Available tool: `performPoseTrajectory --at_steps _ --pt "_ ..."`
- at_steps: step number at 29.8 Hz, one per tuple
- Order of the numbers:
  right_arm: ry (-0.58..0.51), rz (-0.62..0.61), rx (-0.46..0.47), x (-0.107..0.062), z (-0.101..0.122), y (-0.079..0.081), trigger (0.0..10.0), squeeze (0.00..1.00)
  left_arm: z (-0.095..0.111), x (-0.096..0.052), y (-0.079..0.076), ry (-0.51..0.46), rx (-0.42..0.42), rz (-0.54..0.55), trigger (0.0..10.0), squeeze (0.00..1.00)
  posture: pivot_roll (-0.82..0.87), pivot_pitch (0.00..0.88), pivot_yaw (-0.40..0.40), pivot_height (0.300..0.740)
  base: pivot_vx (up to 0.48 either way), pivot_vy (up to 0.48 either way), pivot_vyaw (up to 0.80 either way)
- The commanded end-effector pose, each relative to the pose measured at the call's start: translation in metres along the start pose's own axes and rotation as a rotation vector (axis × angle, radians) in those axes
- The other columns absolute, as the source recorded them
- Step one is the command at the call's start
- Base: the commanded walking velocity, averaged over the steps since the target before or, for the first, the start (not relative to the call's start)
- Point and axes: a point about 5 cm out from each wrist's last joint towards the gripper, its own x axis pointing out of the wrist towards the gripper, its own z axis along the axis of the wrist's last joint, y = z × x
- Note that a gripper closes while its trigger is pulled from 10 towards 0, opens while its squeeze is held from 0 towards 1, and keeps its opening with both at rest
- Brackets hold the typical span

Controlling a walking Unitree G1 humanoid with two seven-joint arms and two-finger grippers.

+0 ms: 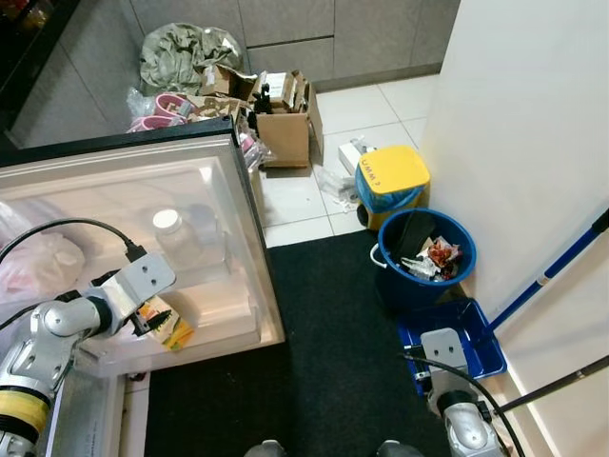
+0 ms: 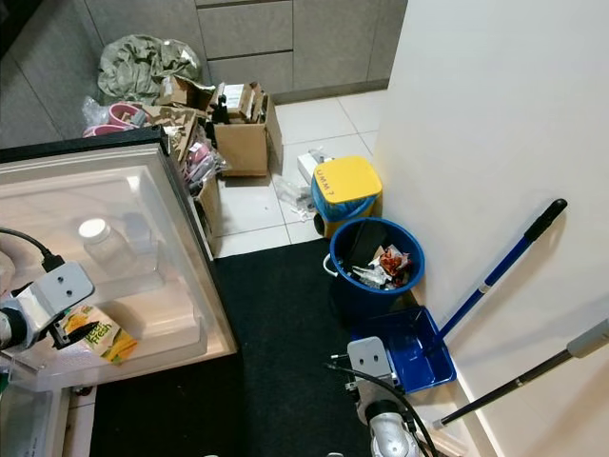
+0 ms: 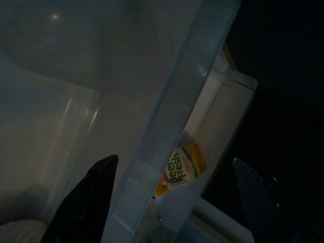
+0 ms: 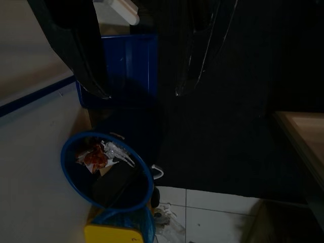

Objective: Restocking fridge

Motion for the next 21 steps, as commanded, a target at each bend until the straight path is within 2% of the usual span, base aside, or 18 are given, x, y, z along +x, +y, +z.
performPoseTrajectory --at_steps 1,2,4,5,8,9,10,11,12,13,14,15,16,17,18,20,21 --pt "0.019 -0.001 0.009 -0.002 -0.005 0.002 10.0 0.00 -0.024 -0.008 -0.012 0.101 0.004 -0.094 10.0 0.00 0.05 0.108 0.044 0.740 0.000 0.000 0.00" --pt "0.020 -0.002 0.009 -0.002 -0.005 0.001 10.0 0.00 -0.028 -0.013 -0.013 0.113 0.010 -0.117 10.0 0.00 0.06 0.108 0.044 0.740 0.000 0.000 0.00" --pt "0.020 -0.002 0.009 -0.002 -0.005 0.001 10.0 0.00 -0.028 -0.013 -0.013 0.113 0.010 -0.117 10.0 0.00 0.06 0.108 0.044 0.740 0.000 0.000 0.00" --pt "0.021 -0.003 0.009 -0.003 -0.005 0.001 10.0 0.00 -0.035 -0.020 -0.014 0.132 0.024 -0.145 10.0 0.00 0.06 0.110 0.042 0.740 0.000 0.000 0.00" --pt "0.021 -0.003 0.009 -0.003 -0.005 0.001 10.0 0.00 -0.035 -0.020 -0.014 0.132 0.024 -0.145 10.0 0.00 0.06 0.110 0.042 0.740 0.000 0.000 0.00" --pt "0.023 -0.003 0.007 -0.003 -0.006 0.001 10.0 0.00 -0.043 -0.029 -0.014 0.161 0.038 -0.170 10.0 0.00 0.07 0.111 0.043 0.740 0.000 0.000 0.00" --pt "0.023 -0.003 0.007 -0.003 -0.006 0.001 10.0 0.00 -0.043 -0.029 -0.014 0.161 0.038 -0.170 10.0 0.00 0.07 0.111 0.043 0.740 0.000 0.000 0.00" --pt "0.024 0.000 0.006 -0.003 -0.006 0.001 10.0 0.00 -0.054 -0.041 -0.012 0.203 0.050 -0.188 10.0 0.00 0.08 0.115 0.045 0.740 0.000 0.000 0.00" --pt "0.024 0.000 0.006 -0.003 -0.006 0.001 10.0 0.00 -0.054 -0.041 -0.012 0.203 0.050 -0.188 10.0 0.00 0.08 0.115 0.045 0.740 0.000 0.000 0.00" --pt "0.027 0.005 0.006 -0.003 -0.006 0.003 10.0 0.00 -0.066 -0.055 -0.007 0.250 0.054 -0.185 10.0 0.00 0.10 0.120 0.048 0.740 0.000 0.000 0.00" --pt "0.027 0.005 0.006 -0.003 -0.006 0.003 10.0 0.00 -0.066 -0.055 -0.007 0.250 0.054 -0.185 10.0 0.00 0.10 0.120 0.048 0.740 0.000 0.000 0.00" --pt "0.028 0.012 0.006 -0.003 -0.006 0.006 10.0 0.00 -0.075 -0.067 -0.002 0.285 0.063 -0.177 10.0 0.00 0.10 0.120 0.048 0.740 0.000 0.000 0.00" --pt "0.028 0.012 0.006 -0.003 -0.006 0.006 10.0 0.00 -0.075 -0.067 -0.002 0.285 0.063 -0.177 10.0 0.00 0.10 0.120 0.048 0.740 0.000 0.000 0.00" --pt "0.028 0.019 0.007 -0.003 -0.005 0.008 10.0 0.00 -0.076 -0.076 0.012 0.273 0.024 -0.124 10.0 0.00 0.11 0.119 0.042 0.740 0.000 0.000 0.00" --pt "0.027 0.027 0.006 -0.002 -0.004 0.010 10.0 0.00 -0.067 -0.082 0.029 0.207 -0.045 -0.056 10.0 0.00 0.11 0.117 0.039 0.740 0.000 0.000 0.00" --pt "0.027 0.027 0.006 -0.002 -0.004 0.010 10.0 0.00 -0.067 -0.082 0.029 0.207 -0.045 -0.056 10.0 0.00 0.11 0.117 0.039 0.740 0.000 0.000 0.00" --pt "0.023 0.036 0.000 -0.001 -0.002 0.011 10.0 0.00 -0.053 -0.085 0.047 0.117 -0.117 -0.002 10.0 0.00 0.11 0.117 0.036 0.740 0.000 0.000 0.00"
